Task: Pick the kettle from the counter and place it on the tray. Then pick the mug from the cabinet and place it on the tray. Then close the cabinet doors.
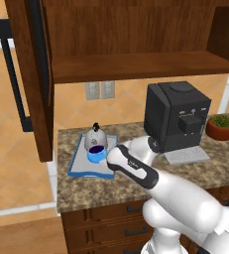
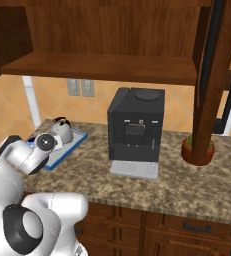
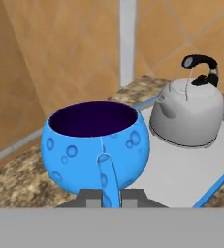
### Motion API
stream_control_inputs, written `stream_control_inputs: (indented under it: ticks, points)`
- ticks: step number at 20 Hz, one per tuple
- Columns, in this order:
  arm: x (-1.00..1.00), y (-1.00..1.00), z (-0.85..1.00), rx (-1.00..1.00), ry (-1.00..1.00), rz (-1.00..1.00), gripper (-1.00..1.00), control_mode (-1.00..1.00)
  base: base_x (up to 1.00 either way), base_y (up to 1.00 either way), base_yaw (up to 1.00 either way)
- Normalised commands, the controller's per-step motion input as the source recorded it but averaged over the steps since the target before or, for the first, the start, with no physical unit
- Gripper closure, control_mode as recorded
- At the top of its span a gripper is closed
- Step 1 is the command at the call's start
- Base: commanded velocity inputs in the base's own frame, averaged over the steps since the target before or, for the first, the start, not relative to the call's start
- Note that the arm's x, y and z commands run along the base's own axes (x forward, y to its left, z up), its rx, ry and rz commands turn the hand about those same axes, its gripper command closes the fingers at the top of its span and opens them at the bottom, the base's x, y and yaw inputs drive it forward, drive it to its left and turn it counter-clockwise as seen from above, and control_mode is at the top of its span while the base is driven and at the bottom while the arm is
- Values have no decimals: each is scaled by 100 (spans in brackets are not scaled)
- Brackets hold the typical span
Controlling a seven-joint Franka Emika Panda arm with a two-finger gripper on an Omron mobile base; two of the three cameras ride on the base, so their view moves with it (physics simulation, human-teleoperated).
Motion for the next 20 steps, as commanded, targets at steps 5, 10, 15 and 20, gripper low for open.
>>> stream_control_inputs:
  ticks: [5,10,15,20]
  points:
    - [25,2,-10,0,1,0,100,-100,0,0,0]
    - [7,4,-1,0,10,0,100,-100,0,0,0]
    - [10,3,-3,0,14,0,100,-100,0,0,0]
    - [15,3,-2,0,2,0,100,-100,0,0,0]
